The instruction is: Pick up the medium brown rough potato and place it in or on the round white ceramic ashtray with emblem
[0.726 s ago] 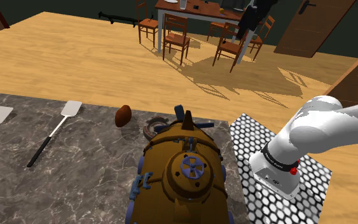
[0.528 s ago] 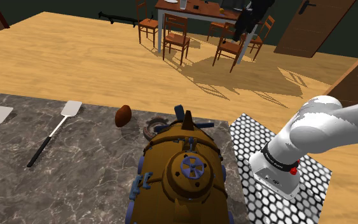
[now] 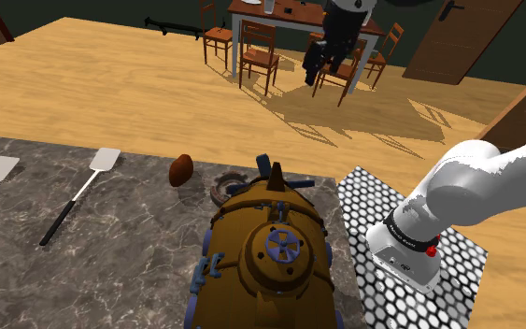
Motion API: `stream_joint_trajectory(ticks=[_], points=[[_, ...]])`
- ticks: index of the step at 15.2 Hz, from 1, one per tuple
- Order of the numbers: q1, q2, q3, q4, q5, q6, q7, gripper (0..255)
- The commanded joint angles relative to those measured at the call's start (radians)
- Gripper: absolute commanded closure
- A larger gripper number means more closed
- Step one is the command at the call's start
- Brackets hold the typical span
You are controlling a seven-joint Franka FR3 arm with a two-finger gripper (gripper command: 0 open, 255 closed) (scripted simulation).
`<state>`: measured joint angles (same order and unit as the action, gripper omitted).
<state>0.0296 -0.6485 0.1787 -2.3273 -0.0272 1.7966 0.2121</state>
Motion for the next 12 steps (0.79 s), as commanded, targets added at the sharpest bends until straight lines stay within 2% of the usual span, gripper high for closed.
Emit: stream_joint_trajectory(ticks=[1,7,12], points=[[0.005,0.047,0.045,0.014,0.017,0.020,0.065,0],[0.010,0.210,0.163,0.067,0.039,0.091,0.242,0],[0.009,0.377,0.255,0.148,0.020,0.140,0.398,0]])
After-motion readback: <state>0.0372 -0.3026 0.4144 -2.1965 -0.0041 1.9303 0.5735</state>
